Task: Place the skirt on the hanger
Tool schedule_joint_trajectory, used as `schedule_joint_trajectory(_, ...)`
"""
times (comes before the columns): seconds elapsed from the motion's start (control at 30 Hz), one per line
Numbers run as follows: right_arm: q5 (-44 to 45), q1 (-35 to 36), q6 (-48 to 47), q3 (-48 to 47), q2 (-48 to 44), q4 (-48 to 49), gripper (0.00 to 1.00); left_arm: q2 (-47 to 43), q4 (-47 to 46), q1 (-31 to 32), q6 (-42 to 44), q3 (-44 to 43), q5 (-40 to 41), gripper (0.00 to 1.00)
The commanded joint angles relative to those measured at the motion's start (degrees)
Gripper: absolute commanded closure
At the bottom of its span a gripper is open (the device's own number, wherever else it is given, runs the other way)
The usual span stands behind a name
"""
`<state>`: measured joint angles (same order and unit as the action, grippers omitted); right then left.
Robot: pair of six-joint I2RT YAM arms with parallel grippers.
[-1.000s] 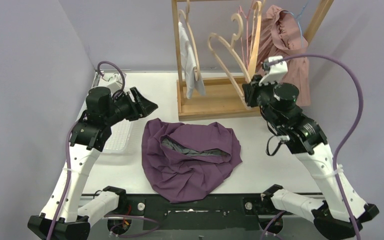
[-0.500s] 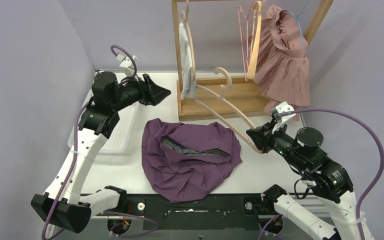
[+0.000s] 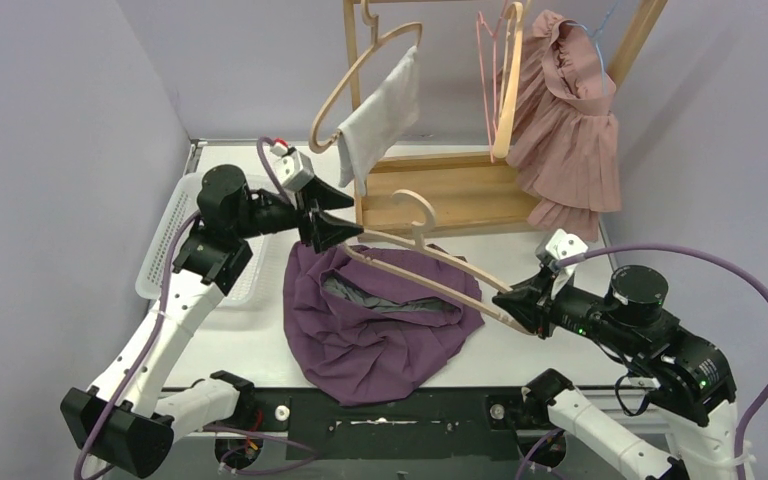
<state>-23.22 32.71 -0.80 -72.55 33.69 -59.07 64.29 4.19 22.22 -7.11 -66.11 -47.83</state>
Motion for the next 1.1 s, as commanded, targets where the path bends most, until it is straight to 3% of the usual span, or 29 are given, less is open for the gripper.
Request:
schedule_joint_trajectory(0.0, -8.7, 0.3, -2.4, -0.1, 1.7, 5.1, 1.0, -3.7, -6.9, 0.4, 6.9, 3.6, -17.9, 0.39)
schedule_joint_trajectory(0.13, -12.9, 0.3, -3.0, 0.1, 2.3, 7.7, 1.0, -3.5, 0.0, 0.4, 10.0, 4.7, -26.3, 0.39)
schedule_joint_trajectory(0.33, -16.8, 0.3, -4.0, 0.2, 3.5, 8.3, 1.0, -5.7, -1.8, 0.4, 8.3, 8.9, -29.9, 0.43)
schedule_joint_trajectory(0.53, -20.0, 0.3, -6.0, 0.5, 5.7, 8.1, 1.0, -6.1, -0.1, 0.0, 10.2, 9.4, -27.7, 0.71)
schedule_joint_trajectory(0.67, -21.1, 0.3, -7.5, 0.1, 7.0, 7.9, 1.0, -5.4, 8.9, -0.1, 19.0, 6.8, -26.3, 0.98)
schedule_joint_trajectory(0.7, -20.8, 0.3, -7.6, -0.1, 7.4, 7.9, 1.0, -5.1, 12.0, -0.1, 21.8, 6.0, -25.7, 1.0)
schedule_joint_trajectory(0.73, -19.9, 0.3, -7.3, -0.2, 7.8, 8.1, 0.96, -5.0, 14.6, 0.0, 24.1, 5.2, -24.6, 1.0)
schedule_joint_trajectory(0.77, -18.9, 0.3, -6.5, -0.3, 8.1, 9.0, 0.85, -4.9, 16.2, -0.1, 25.6, 4.8, -23.2, 1.0)
schedule_joint_trajectory(0.8, -17.6, 0.3, -5.7, -0.4, 8.5, 9.7, 0.68, -5.0, 17.2, -0.1, 26.7, 4.6, -22.1, 1.0)
schedule_joint_trajectory(0.83, -16.2, 0.4, -5.1, -0.7, 9.0, 10.8, 0.43, -5.2, 17.8, -0.1, 27.5, 4.4, -20.5, 1.0)
schedule_joint_trajectory(0.87, -14.9, 0.3, -4.5, -1.1, 9.7, 12.1, 0.31, -5.4, 18.0, 0.0, 28.1, 4.5, -19.2, 1.0)
schedule_joint_trajectory(0.93, -14.4, 0.4, -4.8, -1.7, 11.9, 15.0, 0.24, -5.4, 18.7, 0.0, 29.4, 4.2, -18.0, 1.0)
schedule_joint_trajectory(1.07, -15.0, 0.5, -5.0, -1.9, 18.4, 23.1, 0.23, -4.7, 19.1, 0.2, 29.9, 3.6, -18.7, 1.0)
